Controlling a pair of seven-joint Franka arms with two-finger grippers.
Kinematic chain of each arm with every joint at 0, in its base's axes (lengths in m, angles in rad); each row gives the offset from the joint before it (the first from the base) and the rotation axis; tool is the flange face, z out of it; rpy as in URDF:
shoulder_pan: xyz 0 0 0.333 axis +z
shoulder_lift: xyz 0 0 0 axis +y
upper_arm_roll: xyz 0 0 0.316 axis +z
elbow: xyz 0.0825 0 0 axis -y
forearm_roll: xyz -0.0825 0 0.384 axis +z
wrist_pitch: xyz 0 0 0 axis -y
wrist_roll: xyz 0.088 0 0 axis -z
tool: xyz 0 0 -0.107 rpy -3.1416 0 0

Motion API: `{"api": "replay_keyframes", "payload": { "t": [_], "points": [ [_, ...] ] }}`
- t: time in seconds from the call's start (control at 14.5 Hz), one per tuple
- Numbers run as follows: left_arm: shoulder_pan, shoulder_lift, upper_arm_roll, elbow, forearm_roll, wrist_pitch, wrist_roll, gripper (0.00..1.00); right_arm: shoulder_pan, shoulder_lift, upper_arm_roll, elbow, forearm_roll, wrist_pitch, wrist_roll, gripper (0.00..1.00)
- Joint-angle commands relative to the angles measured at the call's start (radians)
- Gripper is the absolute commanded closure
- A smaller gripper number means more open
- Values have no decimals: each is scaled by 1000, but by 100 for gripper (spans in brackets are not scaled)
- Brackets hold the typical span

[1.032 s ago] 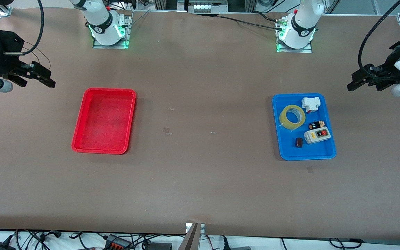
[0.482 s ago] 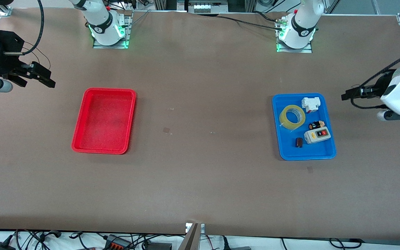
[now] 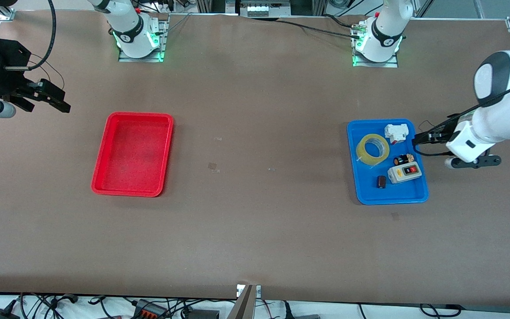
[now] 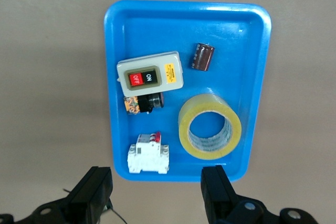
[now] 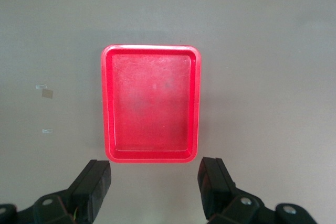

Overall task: Place and move tape with both arms
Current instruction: 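Reach the left gripper down to the yellow tape roll in the blue tray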

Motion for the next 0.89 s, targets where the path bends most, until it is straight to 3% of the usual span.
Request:
{"api": "replay_keyframes", "payload": {
  "t": [0.0,0.41,0.83],
  "points": [
    [2,-56,-9,-152,15,143,-8,0,1,-7,1,8,-5,7,4,2],
    [-21,-57,-41,-344,17,384,36,0,0,-1,1,8,-5,7,4,1],
    [-24,-5,-41,-355,18,399,101,0,0,1,1,8,-3,8,4,1]
  ]
}}
